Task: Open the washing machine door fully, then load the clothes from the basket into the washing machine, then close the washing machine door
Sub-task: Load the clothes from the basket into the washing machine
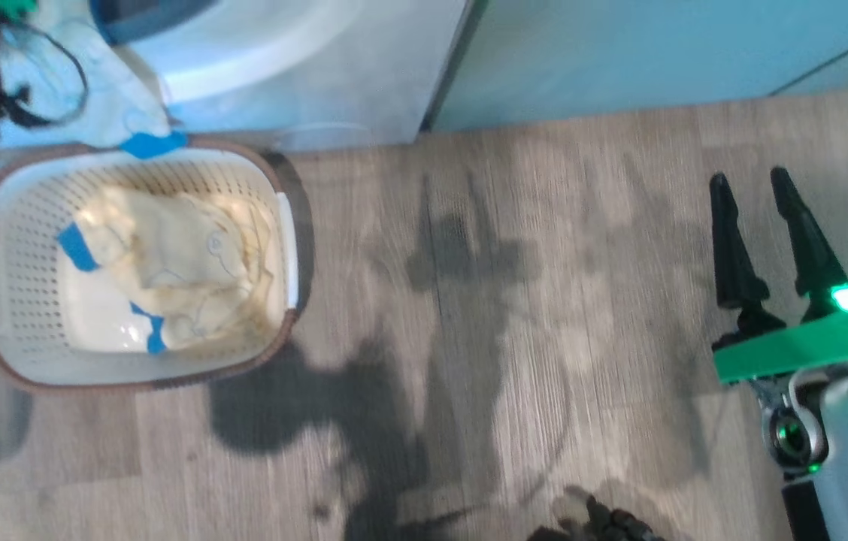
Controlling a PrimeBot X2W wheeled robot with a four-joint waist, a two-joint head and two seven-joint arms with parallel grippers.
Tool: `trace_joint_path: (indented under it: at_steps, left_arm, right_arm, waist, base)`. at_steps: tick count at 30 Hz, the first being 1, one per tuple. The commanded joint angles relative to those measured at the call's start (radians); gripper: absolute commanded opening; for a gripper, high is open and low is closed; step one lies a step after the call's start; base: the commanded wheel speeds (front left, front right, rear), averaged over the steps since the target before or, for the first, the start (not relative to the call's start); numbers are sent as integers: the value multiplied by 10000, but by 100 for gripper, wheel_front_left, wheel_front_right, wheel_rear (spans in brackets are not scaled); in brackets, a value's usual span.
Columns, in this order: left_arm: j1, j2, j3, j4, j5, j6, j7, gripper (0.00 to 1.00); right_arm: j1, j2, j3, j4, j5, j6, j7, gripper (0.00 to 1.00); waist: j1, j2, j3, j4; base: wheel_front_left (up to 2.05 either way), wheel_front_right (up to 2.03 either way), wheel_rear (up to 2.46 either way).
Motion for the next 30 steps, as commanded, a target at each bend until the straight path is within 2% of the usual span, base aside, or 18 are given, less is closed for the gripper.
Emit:
trace_joint_path:
  at_steps: [1, 11, 15, 22, 30]
  left_arm:
    - [204, 266, 7, -238, -130, -8, -45, 100]
    - [2759, 15, -589, -1298, -974, -12, -113, 100]
    - [4141, 2, -181, -2408, -1004, 5, -117, 100]
    - [6917, -352, 933, -4833, -661, 383, -118, 100]
    - [9930, -1252, 2131, -7113, -185, 595, -119, 100]
  right_arm:
    - [326, -47, 21, -213, -94, 16, -65, 100]
    - [1211, -186, -237, -167, -188, 16, -65, 100]
    - [1482, -235, -346, -183, -217, 16, -65, 100]
    - [1883, -228, -448, -223, -252, 16, -65, 100]
    - [2202, -169, -479, -277, -230, 16, -65, 100]
  waist:
    - [1, -1, -626, 192]
    - [1, -1, -1999, 527]
    - [1, -1, -2375, 647]
    - [1, -1, -2971, 694]
    - [1, -1, -3274, 703]
  base:
    - [0, 0, 0]
    - [0, 0, 0]
    - [0, 0, 0]
    - [0, 0, 0]
    - [0, 0, 0]
